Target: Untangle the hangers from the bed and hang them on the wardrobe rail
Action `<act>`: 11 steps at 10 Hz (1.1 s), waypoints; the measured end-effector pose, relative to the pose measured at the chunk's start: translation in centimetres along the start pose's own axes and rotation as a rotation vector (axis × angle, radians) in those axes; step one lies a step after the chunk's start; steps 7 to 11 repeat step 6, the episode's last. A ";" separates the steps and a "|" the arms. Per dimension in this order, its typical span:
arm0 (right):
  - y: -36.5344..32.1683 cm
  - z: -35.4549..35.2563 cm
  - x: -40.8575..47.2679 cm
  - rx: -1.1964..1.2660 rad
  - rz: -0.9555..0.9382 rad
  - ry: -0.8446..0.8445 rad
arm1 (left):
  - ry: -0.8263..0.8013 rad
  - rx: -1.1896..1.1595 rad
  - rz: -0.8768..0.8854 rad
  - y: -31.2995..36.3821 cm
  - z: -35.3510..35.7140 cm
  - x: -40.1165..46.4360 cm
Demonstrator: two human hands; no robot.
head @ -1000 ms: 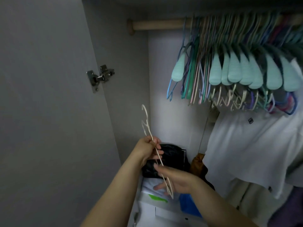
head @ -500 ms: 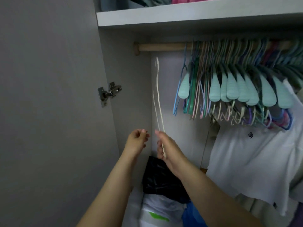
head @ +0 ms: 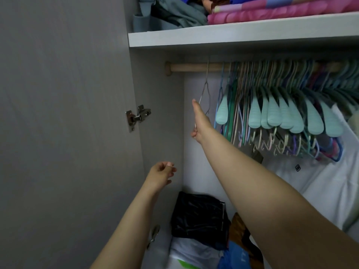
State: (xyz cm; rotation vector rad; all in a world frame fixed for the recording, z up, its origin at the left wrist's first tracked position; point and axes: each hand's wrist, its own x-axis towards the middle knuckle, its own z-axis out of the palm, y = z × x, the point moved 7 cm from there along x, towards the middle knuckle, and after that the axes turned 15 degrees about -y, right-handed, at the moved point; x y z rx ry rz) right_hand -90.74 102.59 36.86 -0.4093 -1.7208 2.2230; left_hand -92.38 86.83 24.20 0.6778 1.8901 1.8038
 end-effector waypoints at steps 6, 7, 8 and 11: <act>6.8 -1.9 -16.7 0.216 0.314 -0.385 | -0.078 -0.051 -0.013 -1.9 1.2 -2.5; 6.8 -1.9 -16.7 0.216 0.314 -0.385 | -0.078 -0.051 -0.013 -1.9 1.2 -2.5; 6.8 -1.9 -16.7 0.216 0.314 -0.385 | -0.078 -0.051 -0.013 -1.9 1.2 -2.5; 6.8 -1.9 -16.7 0.216 0.314 -0.385 | -0.078 -0.051 -0.013 -1.9 1.2 -2.5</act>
